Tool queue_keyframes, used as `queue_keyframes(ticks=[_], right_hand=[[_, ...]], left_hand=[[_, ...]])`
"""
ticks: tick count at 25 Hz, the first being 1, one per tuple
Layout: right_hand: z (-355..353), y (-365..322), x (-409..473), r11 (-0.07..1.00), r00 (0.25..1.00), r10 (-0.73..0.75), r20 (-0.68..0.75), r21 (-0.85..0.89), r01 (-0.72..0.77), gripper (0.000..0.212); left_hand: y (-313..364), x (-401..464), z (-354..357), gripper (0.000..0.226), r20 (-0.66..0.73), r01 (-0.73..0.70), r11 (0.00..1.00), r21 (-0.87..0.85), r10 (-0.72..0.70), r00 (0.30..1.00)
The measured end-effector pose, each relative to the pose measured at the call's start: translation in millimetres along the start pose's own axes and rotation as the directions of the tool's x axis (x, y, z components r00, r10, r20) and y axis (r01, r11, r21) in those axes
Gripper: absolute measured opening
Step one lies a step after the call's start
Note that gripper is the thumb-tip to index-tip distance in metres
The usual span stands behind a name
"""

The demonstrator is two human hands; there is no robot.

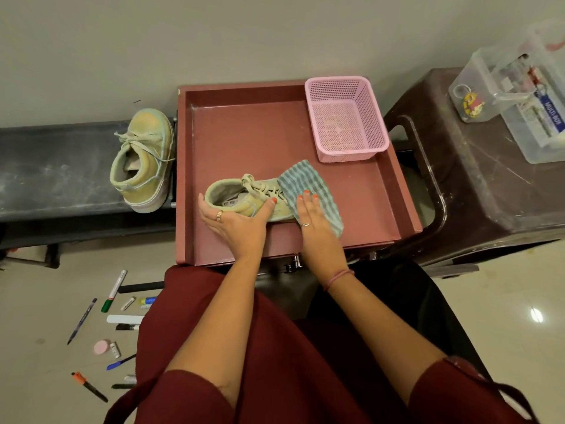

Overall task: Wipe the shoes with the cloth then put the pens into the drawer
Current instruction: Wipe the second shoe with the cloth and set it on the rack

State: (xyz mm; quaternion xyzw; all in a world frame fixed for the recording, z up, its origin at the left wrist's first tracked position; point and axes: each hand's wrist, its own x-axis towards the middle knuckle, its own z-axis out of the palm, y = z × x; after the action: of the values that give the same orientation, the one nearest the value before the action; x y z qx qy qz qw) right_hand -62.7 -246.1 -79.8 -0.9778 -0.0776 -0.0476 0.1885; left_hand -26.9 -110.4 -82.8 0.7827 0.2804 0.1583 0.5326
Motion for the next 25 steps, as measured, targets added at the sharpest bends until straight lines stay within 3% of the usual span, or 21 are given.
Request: queue_keyframes(ticks=[2, 4, 6, 8, 9, 10, 11, 13, 14, 16, 19, 22, 24, 25], right_hand=[[-13, 30, 10, 0.968, 0.991, -0.136, -0.017, -0.214, 0.129, 0.057], [-25, 41, 24, 0.972, 0.993, -0.116, 0.012, -0.202, 0.116, 0.057], [-35, 35, 30, 0.989, 0.991, 0.131, 0.042, 0.058, -0.133, 0.061], [-51, 33, 31, 0.802, 0.868, 0.493, 0.051, 0.36, -0.477, 0.053], [-61, 34, 31, 0.679, 0.794, 0.605, 0.056, 0.484, -0.552, 0.048], [-69, 35, 31, 0.621, 0.763, 0.646, 0.025, 0.563, -0.545, 0.043], [-75, 35, 32, 0.638, 0.771, 0.637, -0.026, 0.579, -0.508, 0.039], [-74, 26, 38, 0.784, 0.875, 0.474, -0.093, 0.496, -0.372, 0.034], [-66, 19, 42, 0.891, 0.949, 0.306, -0.079, 0.374, -0.256, 0.034], [-40, 6, 39, 0.998, 0.996, -0.043, 0.082, 0.052, 0.039, 0.039], [-32, 6, 42, 0.945, 0.931, -0.194, 0.308, -0.195, 0.261, 0.042], [-46, 17, 53, 0.785, 0.872, -0.331, 0.361, -0.407, 0.466, 0.027], [-60, 8, 60, 0.672, 0.851, -0.35, 0.391, -0.528, 0.519, 0.018], [-66, 3, 61, 0.682, 0.849, -0.302, 0.434, -0.524, 0.511, 0.02]], left_hand=[[0, 0, 0, 0.128, -0.003, -0.017, 1.0, 0.002, 0.017, 1.0], [-1, 1, 1, 0.126, -0.002, -0.014, 1.0, 0.011, 0.015, 1.0], [-2, 5, 0, 0.126, 0.023, -0.033, 0.999, 0.026, 0.032, 0.999], [-3, 11, -3, 0.126, 0.079, -0.062, 0.998, 0.033, 0.059, 0.995], [-5, 15, -4, 0.126, 0.115, -0.077, 0.997, 0.026, 0.073, 0.991], [-6, 19, -6, 0.126, 0.151, -0.091, 0.996, 0.015, 0.087, 0.985], [-7, 23, -8, 0.127, 0.185, -0.103, 0.995, 0.007, 0.1, 0.978], [-9, 28, -12, 0.128, 0.236, -0.117, 0.993, 0.004, 0.113, 0.965], [-9, 30, -13, 0.129, 0.251, -0.126, 0.992, 0.001, 0.122, 0.96], [-10, 30, -13, 0.129, 0.263, -0.15, 0.989, -0.001, 0.145, 0.954], [-8, 28, -14, 0.128, 0.257, -0.164, 0.986, 0.035, 0.15, 0.955], [-5, 25, -14, 0.126, 0.259, -0.171, 0.984, 0.053, 0.152, 0.954], [-4, 26, -16, 0.126, 0.267, -0.171, 0.984, 0.058, 0.149, 0.952], [-4, 27, -17, 0.126, 0.276, -0.165, 0.985, 0.054, 0.144, 0.95]])
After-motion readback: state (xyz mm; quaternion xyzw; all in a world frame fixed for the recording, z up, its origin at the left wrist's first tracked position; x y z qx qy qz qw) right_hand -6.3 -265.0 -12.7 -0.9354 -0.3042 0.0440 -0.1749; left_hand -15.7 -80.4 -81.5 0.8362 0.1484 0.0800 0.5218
